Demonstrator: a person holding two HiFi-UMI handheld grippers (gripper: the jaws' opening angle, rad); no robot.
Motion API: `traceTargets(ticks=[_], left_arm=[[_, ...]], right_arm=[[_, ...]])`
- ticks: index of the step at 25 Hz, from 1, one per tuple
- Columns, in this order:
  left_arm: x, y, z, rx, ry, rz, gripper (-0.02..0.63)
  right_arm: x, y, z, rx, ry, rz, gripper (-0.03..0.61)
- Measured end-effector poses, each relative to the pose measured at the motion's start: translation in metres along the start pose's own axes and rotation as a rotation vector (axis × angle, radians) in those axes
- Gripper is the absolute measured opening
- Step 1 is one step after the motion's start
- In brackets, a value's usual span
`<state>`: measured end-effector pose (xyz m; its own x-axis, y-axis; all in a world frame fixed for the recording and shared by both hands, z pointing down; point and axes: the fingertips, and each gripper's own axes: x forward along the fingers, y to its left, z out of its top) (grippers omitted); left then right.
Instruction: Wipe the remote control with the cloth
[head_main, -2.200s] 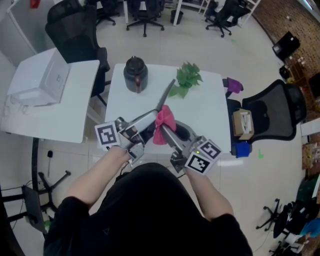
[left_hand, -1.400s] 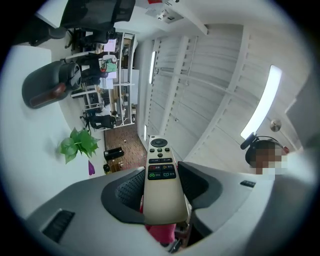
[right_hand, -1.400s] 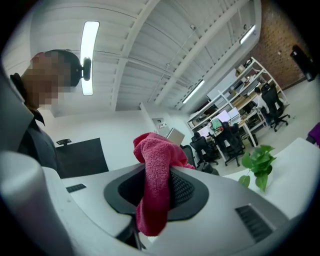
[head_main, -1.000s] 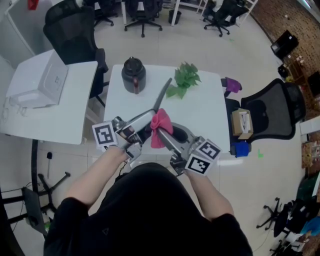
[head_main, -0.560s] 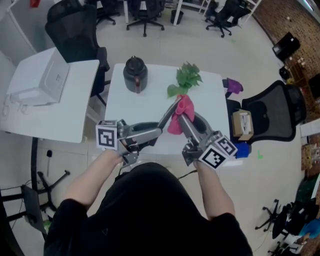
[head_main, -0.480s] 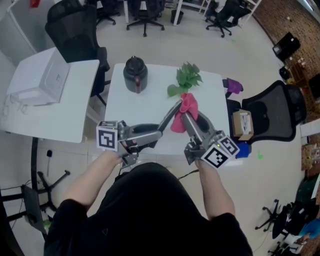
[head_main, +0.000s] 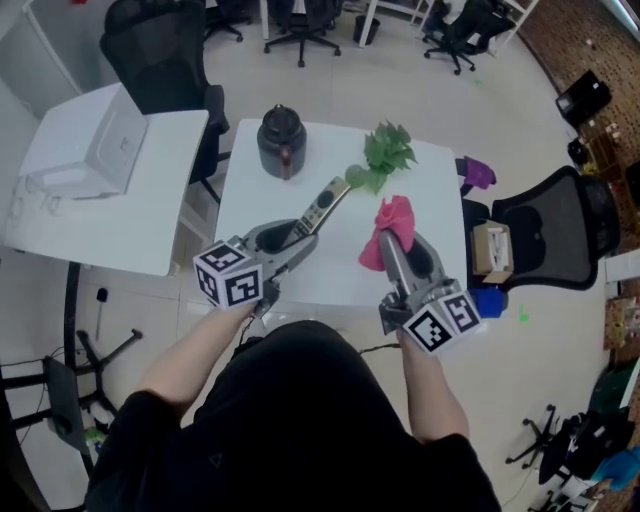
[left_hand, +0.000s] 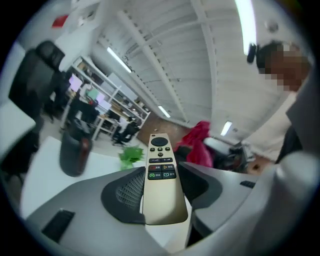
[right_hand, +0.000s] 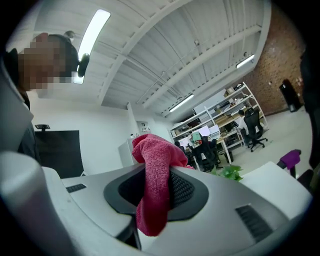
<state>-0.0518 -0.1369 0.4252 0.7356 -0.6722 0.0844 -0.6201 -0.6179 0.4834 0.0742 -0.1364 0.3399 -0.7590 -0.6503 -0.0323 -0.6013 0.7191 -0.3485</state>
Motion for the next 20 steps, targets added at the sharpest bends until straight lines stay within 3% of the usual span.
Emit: traceTargets(ticks=[2, 4, 9, 13, 20], left_arm=[[-0.009, 0.044, -0.020, 0.127, 0.091, 0.247, 0.209], [-0.023, 0.082, -0.040, 0.162, 0.149, 0.423, 0.209], [-0.065, 0.160, -0.091, 0.159, 0.236, 0.716, 0.209], [-0.089, 0.201, -0.137, 0.099, 0.342, 0.832, 0.209], [-0.105, 0.227, -0.195, 0.008, 0.475, 0.912, 0.209]], right_arm=[[-0.004, -0.001, -0.013, -0.044, 0.041, -0.030, 0.098], [-0.009, -0.002, -0.025, -0.073, 0.082, -0.056, 0.098], [-0.022, 0.002, -0.054, -0.120, 0.164, -0.083, 0.098], [-0.026, 0.006, -0.068, -0.122, 0.202, -0.083, 0.098], [-0.028, 0.008, -0.075, -0.122, 0.236, -0.082, 0.098]])
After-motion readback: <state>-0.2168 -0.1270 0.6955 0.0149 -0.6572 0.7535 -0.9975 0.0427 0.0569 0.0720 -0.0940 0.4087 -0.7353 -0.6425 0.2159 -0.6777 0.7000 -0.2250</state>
